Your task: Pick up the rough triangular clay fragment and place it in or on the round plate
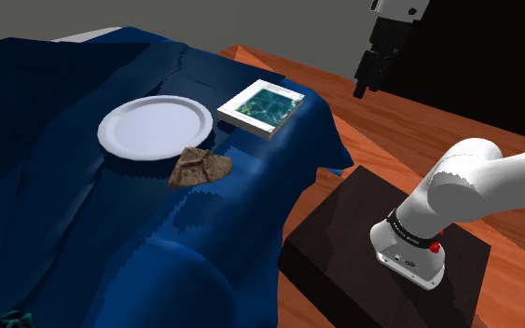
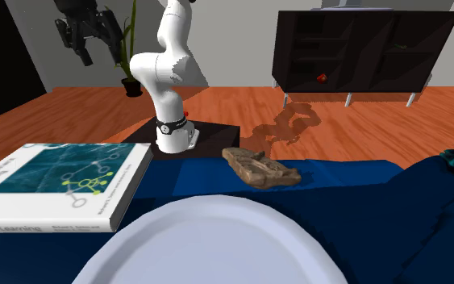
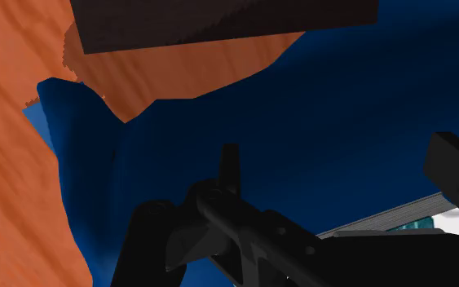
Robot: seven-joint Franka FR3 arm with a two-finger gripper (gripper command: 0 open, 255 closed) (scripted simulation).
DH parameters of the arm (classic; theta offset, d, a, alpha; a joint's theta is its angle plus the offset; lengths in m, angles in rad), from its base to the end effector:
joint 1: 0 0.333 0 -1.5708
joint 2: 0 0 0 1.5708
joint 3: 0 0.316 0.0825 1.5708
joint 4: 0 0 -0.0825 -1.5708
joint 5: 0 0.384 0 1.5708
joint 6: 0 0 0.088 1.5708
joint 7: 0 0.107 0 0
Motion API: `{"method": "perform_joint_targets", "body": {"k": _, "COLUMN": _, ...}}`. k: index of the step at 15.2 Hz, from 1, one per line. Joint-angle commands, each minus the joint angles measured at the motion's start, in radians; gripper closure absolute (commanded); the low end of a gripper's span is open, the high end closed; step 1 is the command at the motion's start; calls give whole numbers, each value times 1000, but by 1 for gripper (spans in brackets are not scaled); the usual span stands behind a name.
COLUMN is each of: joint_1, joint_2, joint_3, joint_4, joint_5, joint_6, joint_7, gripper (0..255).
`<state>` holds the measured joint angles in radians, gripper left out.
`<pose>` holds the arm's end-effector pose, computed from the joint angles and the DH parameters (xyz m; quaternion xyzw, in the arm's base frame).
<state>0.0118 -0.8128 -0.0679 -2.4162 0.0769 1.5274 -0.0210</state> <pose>0.2933 -0.0133 0.5668 -0.9973 0.0058 0.0367 0.0641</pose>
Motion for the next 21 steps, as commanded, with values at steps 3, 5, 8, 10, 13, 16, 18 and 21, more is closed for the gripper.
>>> {"method": "perform_joint_targets", "body": {"k": 3, "joint_1": 31, "joint_2": 37, "joint_3": 41, "joint_4": 12, "joint_5": 6, "joint_6": 45, "joint_7": -3, "gripper": 0}}
{"method": "perform_joint_targets", "body": {"k": 5, "joint_1": 60, "joint_2": 76, "joint_3": 81, "joint_4": 26, "joint_5": 10, "joint_6": 88, "joint_7": -5, "gripper": 0}}
{"method": "perform_joint_targets", "body": {"k": 8, "joint_1": 99, "joint_2": 137, "joint_3": 143, "joint_4": 51, "joint_5": 9, "joint_6": 151, "joint_7": -7, "gripper": 0}}
{"method": "perform_joint_targets", "body": {"k": 10, "joint_1": 123, "joint_2": 179, "joint_3": 184, "joint_4": 71, "joint_5": 3, "joint_6": 190, "joint_7": -7, "gripper": 0}}
{"method": "perform_joint_targets", "body": {"k": 13, "joint_1": 155, "joint_2": 244, "joint_3": 246, "joint_4": 103, "joint_5": -12, "joint_6": 246, "joint_7": -3, "gripper": 0}}
{"method": "perform_joint_targets", "body": {"k": 16, "joint_1": 182, "joint_2": 310, "joint_3": 308, "joint_4": 139, "joint_5": -37, "joint_6": 298, "joint_7": 5, "gripper": 0}}
{"method": "perform_joint_targets", "body": {"k": 18, "joint_1": 198, "joint_2": 356, "joint_3": 351, "joint_4": 165, "joint_5": -59, "joint_6": 330, "joint_7": 13, "gripper": 0}}
{"method": "perform_joint_targets", "body": {"k": 21, "joint_1": 219, "joint_2": 426, "joint_3": 415, "joint_4": 205, "joint_5": -102, "joint_6": 373, "joint_7": 29, "gripper": 0}}
